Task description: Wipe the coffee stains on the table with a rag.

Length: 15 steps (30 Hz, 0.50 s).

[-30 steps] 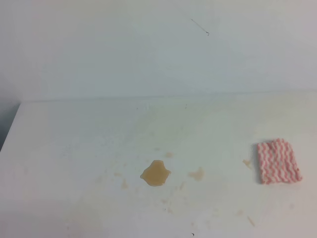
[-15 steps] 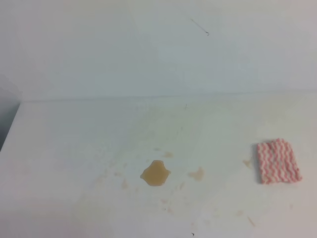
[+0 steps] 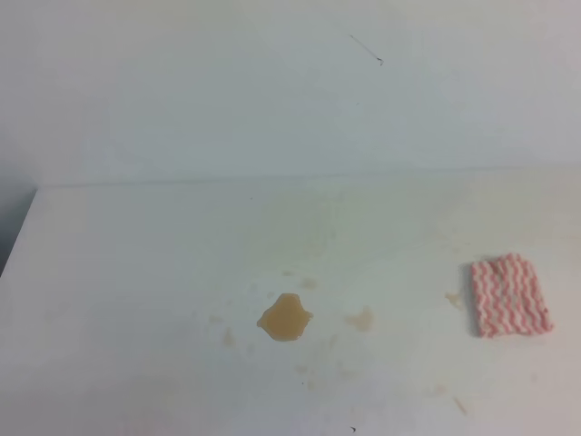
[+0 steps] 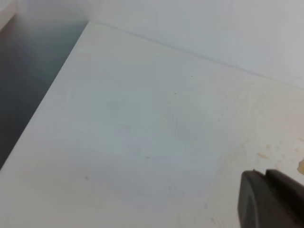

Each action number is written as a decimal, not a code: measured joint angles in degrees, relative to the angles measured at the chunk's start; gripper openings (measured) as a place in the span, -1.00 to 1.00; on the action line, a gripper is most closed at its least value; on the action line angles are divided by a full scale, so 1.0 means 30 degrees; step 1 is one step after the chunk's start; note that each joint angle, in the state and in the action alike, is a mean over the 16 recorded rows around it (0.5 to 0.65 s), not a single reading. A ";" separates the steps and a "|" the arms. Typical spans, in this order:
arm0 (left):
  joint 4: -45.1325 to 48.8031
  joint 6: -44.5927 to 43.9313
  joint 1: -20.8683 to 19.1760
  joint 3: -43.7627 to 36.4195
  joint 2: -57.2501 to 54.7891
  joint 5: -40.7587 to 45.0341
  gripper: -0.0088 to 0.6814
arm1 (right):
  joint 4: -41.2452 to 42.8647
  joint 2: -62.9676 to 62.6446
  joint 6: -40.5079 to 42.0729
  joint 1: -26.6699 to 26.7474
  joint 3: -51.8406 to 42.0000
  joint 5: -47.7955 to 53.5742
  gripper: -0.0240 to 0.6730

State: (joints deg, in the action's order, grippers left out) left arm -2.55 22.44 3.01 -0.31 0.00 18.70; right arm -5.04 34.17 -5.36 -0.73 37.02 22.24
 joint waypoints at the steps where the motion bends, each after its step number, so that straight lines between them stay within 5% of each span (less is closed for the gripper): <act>1: 0.0000 0.0000 0.0000 0.0052 0.0000 0.0000 -0.98 | -0.0679 0.0593 0.0533 0.0004 0.0208 0.0133 -0.94; 15: 0.0000 0.0000 -0.0001 0.0103 0.0093 0.0000 -0.98 | -0.7026 0.8435 0.5485 0.0018 0.1102 0.0178 -0.89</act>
State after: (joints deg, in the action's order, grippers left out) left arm -2.55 22.44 3.01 0.00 0.28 18.70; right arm -26.11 59.48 11.09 -0.67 40.33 22.78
